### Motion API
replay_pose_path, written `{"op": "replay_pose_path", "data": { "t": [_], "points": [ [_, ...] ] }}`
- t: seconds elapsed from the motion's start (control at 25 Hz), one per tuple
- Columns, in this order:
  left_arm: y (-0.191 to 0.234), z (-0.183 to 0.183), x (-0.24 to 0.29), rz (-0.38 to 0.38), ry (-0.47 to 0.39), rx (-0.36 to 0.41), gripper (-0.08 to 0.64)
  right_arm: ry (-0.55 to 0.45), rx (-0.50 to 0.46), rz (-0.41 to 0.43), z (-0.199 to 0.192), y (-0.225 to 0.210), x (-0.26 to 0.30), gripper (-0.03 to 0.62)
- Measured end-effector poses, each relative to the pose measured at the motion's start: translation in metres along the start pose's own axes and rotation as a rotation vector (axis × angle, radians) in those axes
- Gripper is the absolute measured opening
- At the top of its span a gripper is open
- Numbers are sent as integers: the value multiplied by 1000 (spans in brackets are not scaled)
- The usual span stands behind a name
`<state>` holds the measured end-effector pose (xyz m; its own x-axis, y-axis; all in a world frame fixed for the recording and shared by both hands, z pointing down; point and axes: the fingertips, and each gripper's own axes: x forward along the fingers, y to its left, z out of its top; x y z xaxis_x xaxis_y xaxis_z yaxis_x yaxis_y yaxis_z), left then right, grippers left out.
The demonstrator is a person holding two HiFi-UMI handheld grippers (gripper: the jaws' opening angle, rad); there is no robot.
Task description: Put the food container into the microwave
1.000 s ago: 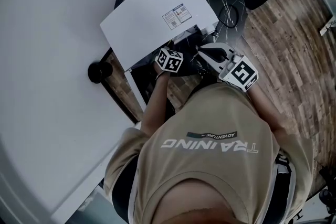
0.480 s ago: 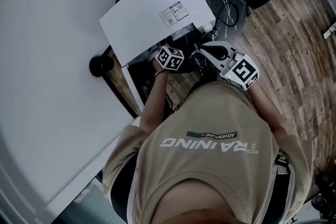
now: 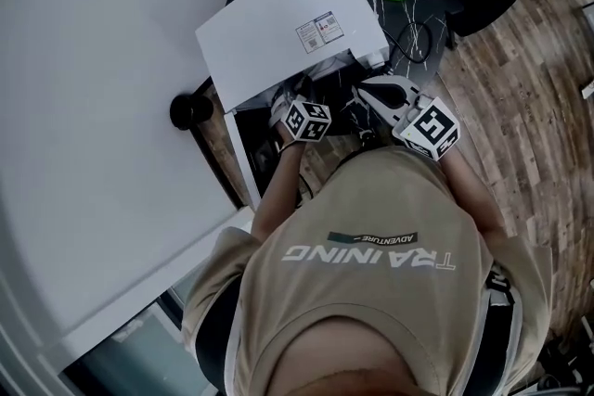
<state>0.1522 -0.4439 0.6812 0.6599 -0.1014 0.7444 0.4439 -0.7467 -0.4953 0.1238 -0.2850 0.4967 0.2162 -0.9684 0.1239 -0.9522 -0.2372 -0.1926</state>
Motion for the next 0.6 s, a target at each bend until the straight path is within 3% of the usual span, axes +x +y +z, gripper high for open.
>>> {"op": "replay_pose_path", "data": {
  "t": [0.16, 0.36, 0.48, 0.6],
  "points": [
    [-8, 3, -27, 3, -21, -49, 35, -7, -18, 20, 7, -2, 1, 9],
    [-27, 24, -55, -87, -103, -202, 9, 23, -41, 31, 16, -12, 0, 9],
    [-36, 42, -67, -173, -163, -335, 9, 58, -4, 18, 20, -23, -2, 9],
    [-25, 78, -102, -261, -321, -499, 8, 95, -40, 1, 24, -30, 0, 9]
  ]
}}
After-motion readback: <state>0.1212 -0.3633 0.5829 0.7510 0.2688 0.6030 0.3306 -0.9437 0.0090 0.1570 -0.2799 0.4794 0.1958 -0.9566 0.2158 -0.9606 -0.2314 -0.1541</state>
